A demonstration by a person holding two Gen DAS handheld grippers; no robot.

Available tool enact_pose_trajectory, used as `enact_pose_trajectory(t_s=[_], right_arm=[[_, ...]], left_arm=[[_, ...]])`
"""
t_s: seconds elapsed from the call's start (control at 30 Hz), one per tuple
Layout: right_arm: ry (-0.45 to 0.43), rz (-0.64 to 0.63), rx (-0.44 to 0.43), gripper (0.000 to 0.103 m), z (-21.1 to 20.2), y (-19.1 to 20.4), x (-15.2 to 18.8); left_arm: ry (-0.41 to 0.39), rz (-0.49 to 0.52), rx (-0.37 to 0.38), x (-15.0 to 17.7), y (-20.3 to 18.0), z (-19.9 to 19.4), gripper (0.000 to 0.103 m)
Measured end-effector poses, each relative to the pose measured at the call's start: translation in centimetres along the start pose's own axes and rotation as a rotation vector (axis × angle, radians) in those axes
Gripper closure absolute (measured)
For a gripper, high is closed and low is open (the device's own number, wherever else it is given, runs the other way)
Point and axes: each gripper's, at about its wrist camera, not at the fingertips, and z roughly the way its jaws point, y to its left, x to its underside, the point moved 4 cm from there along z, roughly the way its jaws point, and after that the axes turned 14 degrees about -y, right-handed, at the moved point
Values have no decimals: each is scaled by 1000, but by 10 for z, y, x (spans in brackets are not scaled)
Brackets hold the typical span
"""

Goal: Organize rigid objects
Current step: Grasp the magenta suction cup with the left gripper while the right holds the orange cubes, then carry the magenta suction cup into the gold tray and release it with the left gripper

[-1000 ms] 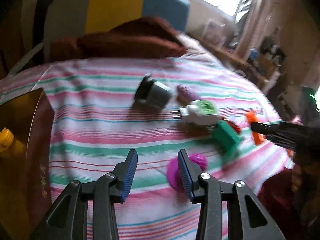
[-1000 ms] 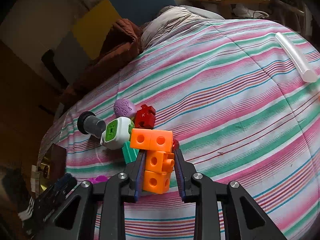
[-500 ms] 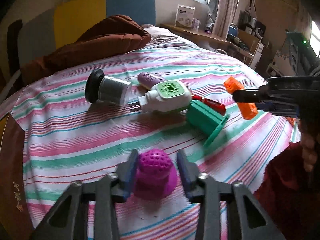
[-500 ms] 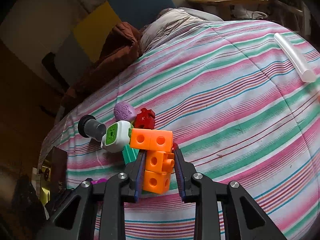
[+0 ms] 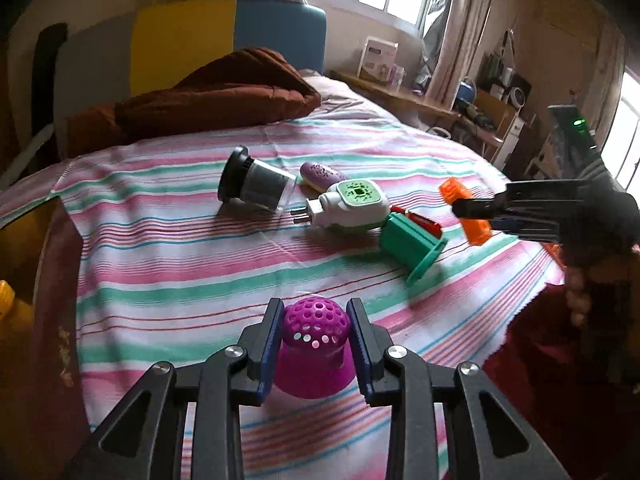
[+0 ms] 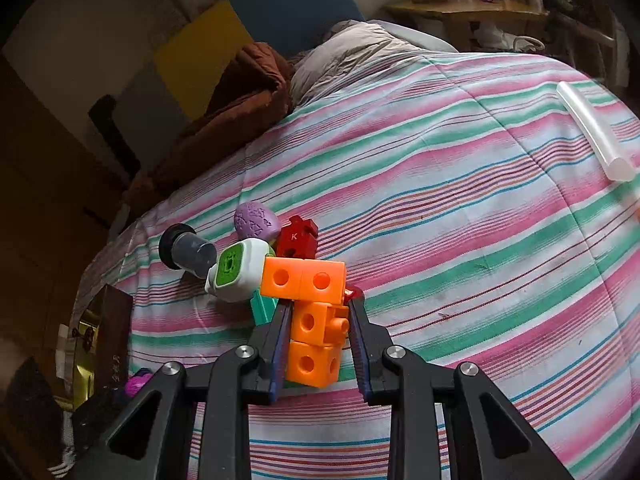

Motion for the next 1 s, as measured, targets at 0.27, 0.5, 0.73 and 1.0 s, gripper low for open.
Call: enact_pose_trajectory(t_s=[0.27, 0.5, 0.73, 1.0], right_arm=[[8, -45, 6, 75, 3, 7, 3], [22, -74, 11, 75, 5, 8, 6], [8, -93, 17, 75, 2, 11, 5], [-16, -112, 13, 75, 0, 15, 3]], left_arm=[[-43, -7, 13, -4, 4, -34, 71], [-110, -57, -23, -17, 35, -75, 71], [-152, -123, -123, -21, 95, -108, 71], [-144, -222, -296, -10, 182, -132, 71]])
